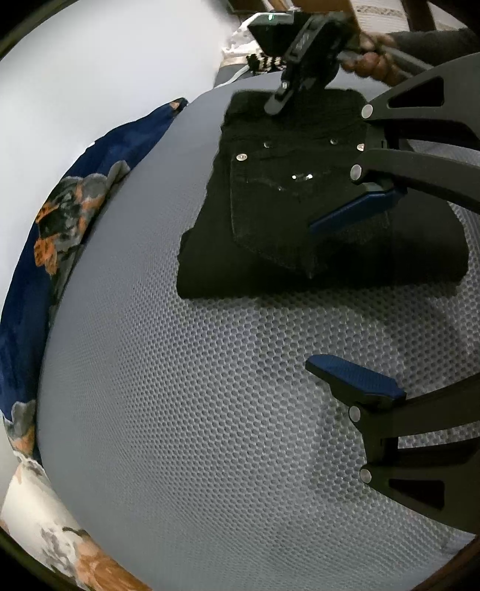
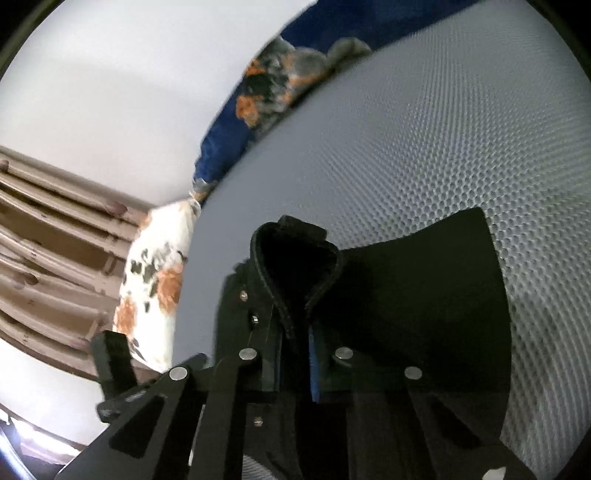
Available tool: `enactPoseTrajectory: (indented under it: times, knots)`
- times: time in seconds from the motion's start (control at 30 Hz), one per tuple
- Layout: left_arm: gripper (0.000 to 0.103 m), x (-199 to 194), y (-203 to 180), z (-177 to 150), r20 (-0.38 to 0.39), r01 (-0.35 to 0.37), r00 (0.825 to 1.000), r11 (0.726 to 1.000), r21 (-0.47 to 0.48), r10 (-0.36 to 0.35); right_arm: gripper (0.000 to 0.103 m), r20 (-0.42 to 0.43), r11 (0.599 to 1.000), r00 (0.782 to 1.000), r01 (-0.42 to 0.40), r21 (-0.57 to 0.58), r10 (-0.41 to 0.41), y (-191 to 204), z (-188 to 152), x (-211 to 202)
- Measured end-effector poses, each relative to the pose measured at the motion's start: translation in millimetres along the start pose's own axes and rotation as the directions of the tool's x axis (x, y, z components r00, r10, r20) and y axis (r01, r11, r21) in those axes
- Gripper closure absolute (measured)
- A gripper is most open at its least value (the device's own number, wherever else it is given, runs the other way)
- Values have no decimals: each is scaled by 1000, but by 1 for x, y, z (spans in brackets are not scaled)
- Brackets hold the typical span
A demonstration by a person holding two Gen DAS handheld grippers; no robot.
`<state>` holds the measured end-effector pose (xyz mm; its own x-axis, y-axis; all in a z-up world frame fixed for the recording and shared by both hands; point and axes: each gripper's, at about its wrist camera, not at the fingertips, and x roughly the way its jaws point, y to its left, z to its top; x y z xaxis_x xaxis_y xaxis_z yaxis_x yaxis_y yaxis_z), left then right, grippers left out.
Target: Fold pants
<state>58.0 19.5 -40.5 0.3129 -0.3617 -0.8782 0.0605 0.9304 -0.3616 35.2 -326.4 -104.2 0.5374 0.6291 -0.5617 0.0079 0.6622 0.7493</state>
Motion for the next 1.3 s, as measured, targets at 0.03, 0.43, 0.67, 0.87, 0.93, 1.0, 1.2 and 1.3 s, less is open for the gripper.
enactPoseTrajectory:
  times: [0.03, 0.43, 0.67, 0.87, 0.93, 1.0, 1.2, 1.3]
  knots:
    - [34, 1, -3, 0, -1, 2, 1000, 1000, 7, -2, 93, 18, 1000, 1000, 12, -9, -12, 6, -1, -6]
    - [34, -4, -42, 4, 42, -5, 999, 988, 151, -1, 93, 142, 982, 975, 157, 109, -171, -28, -10, -67]
    - [34, 26, -51, -1, -15, -36, 999, 981, 191, 40, 82, 100, 953, 952, 275, 126, -288, -53, -14, -55]
    - [34, 44, -53, -11, -43, -69, 996, 968, 240, 81, 77, 103, 935, 930, 345, 80, -352, -37, -21, -61]
    - [34, 42, -52, -13, -61, -55, 996, 968, 246, 72, 77, 108, 931, 925, 360, 69, -365, -33, -28, -66]
    - [34, 39, -51, -18, -67, -47, 996, 966, 254, 67, 77, 111, 925, 919, 374, 59, -379, -28, -35, -72]
    - [34, 30, -52, -39, -87, -29, 995, 956, 291, 56, 77, 108, 923, 917, 383, 40, -385, -17, -55, -86]
    - [34, 26, -50, -47, -99, -13, 994, 956, 293, 44, 79, 93, 924, 919, 383, 14, -382, -11, -66, -88]
